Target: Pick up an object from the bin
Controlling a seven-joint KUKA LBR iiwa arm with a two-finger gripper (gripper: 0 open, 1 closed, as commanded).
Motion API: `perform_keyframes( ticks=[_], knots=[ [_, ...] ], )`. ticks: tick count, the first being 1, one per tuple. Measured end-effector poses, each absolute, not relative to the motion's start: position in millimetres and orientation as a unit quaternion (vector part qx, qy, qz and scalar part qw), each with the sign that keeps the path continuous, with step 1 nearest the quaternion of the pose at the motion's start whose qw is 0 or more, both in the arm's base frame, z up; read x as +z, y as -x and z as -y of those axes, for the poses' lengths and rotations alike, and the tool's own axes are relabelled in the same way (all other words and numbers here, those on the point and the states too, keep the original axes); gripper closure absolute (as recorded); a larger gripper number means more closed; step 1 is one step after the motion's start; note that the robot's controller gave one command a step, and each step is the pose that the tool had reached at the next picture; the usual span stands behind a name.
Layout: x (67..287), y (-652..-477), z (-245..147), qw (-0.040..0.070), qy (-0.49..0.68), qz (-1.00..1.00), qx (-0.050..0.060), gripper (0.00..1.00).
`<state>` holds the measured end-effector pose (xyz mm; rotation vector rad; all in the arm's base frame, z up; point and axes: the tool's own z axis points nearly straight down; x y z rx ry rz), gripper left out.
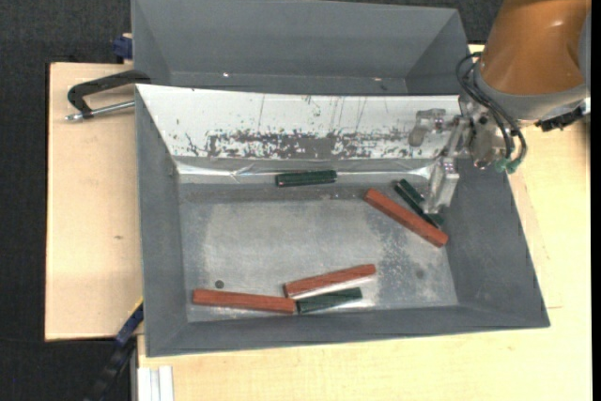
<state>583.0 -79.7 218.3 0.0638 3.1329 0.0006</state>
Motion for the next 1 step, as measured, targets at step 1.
perform_keyframes(
  ticks=[1],
  knots=[
    [217.8, -582.6, 79.8, 0.003, -0.02, -1.0, 0.0, 0.0]
  ],
)
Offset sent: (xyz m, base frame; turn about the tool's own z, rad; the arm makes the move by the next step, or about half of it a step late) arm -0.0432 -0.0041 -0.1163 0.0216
